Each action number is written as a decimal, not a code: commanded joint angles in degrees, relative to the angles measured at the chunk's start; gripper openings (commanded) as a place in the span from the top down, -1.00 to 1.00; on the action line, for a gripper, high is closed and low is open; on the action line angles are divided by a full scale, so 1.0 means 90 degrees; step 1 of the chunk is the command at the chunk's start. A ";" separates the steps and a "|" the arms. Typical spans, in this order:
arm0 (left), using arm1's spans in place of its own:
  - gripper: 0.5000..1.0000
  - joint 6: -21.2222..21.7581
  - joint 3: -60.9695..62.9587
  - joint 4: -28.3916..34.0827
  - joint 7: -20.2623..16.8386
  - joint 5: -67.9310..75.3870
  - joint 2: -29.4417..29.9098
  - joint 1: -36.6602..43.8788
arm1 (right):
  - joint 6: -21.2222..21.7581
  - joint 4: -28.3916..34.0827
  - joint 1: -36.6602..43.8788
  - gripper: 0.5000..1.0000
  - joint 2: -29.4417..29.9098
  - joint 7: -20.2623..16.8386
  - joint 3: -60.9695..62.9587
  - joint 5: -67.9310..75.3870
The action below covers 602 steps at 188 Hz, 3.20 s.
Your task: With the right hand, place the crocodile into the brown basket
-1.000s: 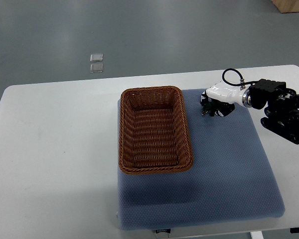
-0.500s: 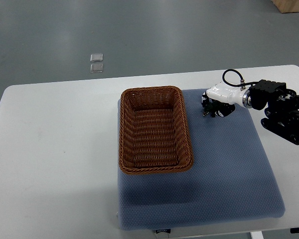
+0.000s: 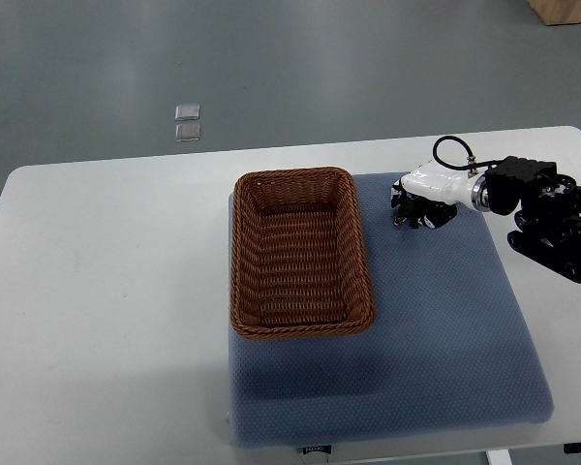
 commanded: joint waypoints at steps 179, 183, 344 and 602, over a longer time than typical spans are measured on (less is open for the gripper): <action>-1.00 -0.0001 0.0000 0.0000 0.0000 0.0000 0.0000 0.0000 | -0.0359 0.1899 0.0882 1.00 -0.0585 0.0098 0.0078 -0.0108; -1.00 -0.0001 0.0000 0.0000 0.0000 0.0000 0.0000 0.0000 | -0.0369 0.1986 0.0892 1.00 -0.0595 0.0098 0.0078 -0.0166; -1.00 -0.0001 0.0000 0.0000 0.0000 0.0000 0.0000 0.0000 | -0.0594 0.3559 0.0706 0.84 -0.0195 0.0342 0.0000 -0.0957; -1.00 -0.0001 0.0000 0.0000 0.0000 0.0000 0.0000 0.0000 | 0.2277 0.0883 -0.1628 -0.60 0.0899 -0.0772 0.7285 0.2353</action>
